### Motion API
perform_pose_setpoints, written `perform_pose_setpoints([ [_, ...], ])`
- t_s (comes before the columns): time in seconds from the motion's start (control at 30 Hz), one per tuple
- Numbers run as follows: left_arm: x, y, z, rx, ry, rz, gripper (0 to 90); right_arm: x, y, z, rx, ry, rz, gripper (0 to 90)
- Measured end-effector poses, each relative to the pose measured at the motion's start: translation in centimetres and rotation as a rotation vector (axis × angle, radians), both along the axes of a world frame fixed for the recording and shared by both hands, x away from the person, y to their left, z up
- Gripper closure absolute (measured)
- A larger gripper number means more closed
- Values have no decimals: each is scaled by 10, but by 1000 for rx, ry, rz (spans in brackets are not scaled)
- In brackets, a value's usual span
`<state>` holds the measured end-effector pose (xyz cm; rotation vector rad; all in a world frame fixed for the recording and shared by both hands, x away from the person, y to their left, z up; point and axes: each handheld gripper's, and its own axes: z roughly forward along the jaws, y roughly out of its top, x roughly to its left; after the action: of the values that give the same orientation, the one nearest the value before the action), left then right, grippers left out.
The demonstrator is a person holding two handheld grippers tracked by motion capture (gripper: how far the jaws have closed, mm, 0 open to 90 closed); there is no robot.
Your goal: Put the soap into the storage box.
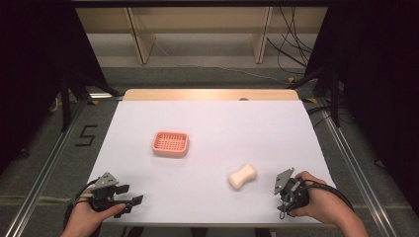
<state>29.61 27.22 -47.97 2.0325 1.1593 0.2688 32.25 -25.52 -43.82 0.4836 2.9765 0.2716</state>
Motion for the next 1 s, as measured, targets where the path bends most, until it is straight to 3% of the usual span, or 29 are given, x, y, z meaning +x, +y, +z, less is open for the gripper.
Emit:
perform_pose_setpoints([
  [0.03, 0, 0, 0, 0, -2, 2, 287, 5, 1, 0, -3, -10, 62, 451],
  [0.1, 0, -1, 0, -2, -5, 6, 287, 5, 3, 0, -20, -13, 38, 449],
  [0.23, -2, -1, 0, 3, -2, 10, 286, 20, 10, 2, -72, -15, 134, 431],
  [0.5, 0, -1, -1, -1, -1, -3, 285, 37, 20, 5, -119, -5, 173, 402],
  [0.77, 0, -2, -1, 2, 0, -11, 285, 50, 30, 9, -122, -17, 199, 383],
  [0.87, 0, -1, -1, 1, -1, -11, 284, 51, 34, 10, -130, -2, 167, 375],
  [0.9, 0, -2, -1, 0, 0, -11, 285, 50, 36, 12, -138, 30, 110, 370],
  [0.93, 0, -1, -1, 1, 1, -11, 285, 55, 36, 10, -127, -22, 199, 365],
  [0.97, 0, -2, -1, 3, -2, -5, 284, 58, 38, 9, -117, -28, 229, 361],
  [1.0, 0, -2, -1, 5, 0, -3, 284, 58, 40, 10, -127, -21, 202, 352],
])
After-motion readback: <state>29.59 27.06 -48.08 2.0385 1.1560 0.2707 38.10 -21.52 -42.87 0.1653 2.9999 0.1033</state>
